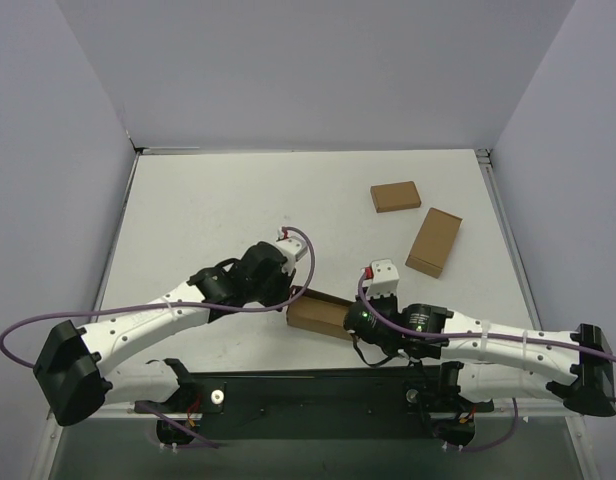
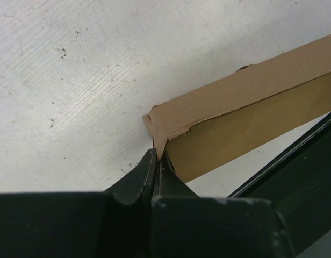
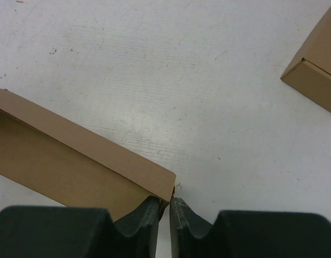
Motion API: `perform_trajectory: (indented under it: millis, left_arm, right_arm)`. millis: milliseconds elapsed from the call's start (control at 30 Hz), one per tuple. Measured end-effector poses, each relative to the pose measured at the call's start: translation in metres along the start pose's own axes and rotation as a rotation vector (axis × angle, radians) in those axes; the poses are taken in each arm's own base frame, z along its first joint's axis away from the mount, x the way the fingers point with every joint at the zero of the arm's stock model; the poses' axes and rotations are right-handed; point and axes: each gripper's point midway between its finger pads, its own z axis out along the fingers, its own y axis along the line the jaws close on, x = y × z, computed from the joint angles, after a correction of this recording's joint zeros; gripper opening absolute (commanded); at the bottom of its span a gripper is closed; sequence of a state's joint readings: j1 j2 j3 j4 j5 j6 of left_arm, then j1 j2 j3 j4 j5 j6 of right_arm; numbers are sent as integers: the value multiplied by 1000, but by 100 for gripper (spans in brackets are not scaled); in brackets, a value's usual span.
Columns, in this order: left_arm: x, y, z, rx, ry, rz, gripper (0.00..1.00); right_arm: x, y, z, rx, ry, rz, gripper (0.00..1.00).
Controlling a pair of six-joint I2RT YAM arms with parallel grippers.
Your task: Fold the paper box
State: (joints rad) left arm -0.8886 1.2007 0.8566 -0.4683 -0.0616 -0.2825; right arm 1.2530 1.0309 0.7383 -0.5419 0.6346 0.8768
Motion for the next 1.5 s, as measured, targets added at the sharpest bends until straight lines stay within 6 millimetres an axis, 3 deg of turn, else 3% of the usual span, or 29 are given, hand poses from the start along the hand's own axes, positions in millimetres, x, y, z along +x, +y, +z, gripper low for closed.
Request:
perform_trajectory:
  millis: [200,667,733,767,833,867,933,967,1067,1267,1500]
  left_arm:
    - [-8,-6,-5,8,4,-59,0]
    - [-12,-13,-8,36,27,-137,0]
    - [-11,-13,-7,35,31,-136,0]
    - [-10,-13,-6,34,34,-133,0]
    - [-8,-12,-4,32,42,-122,0]
    - [-7,-13,-2,42,47,-110,0]
    - [-3,-17,1,63,63,-82,0]
    - [-1,-18,2,73,70,-64,0]
    - [2,-20,3,94,84,-13,0]
    - [4,-20,3,114,89,52,0]
    - [4,-21,3,125,90,69,0]
  right_arm:
    - [3,-1,2,17,14,-25,0]
    - [3,-6,8,76,9,-66,1]
    - [3,-6,8,79,9,-71,13]
    - [3,-6,9,81,8,-74,28]
    - [3,-5,8,76,14,-82,42]
    - [4,-4,8,68,21,-95,56]
    - [4,-3,6,47,31,-123,68]
    - [2,-2,3,34,30,-133,81]
    - [-14,0,-10,-34,-5,-166,94]
    - [-48,15,-37,-237,-120,-280,100]
    - [-41,51,-29,-371,-114,-497,100]
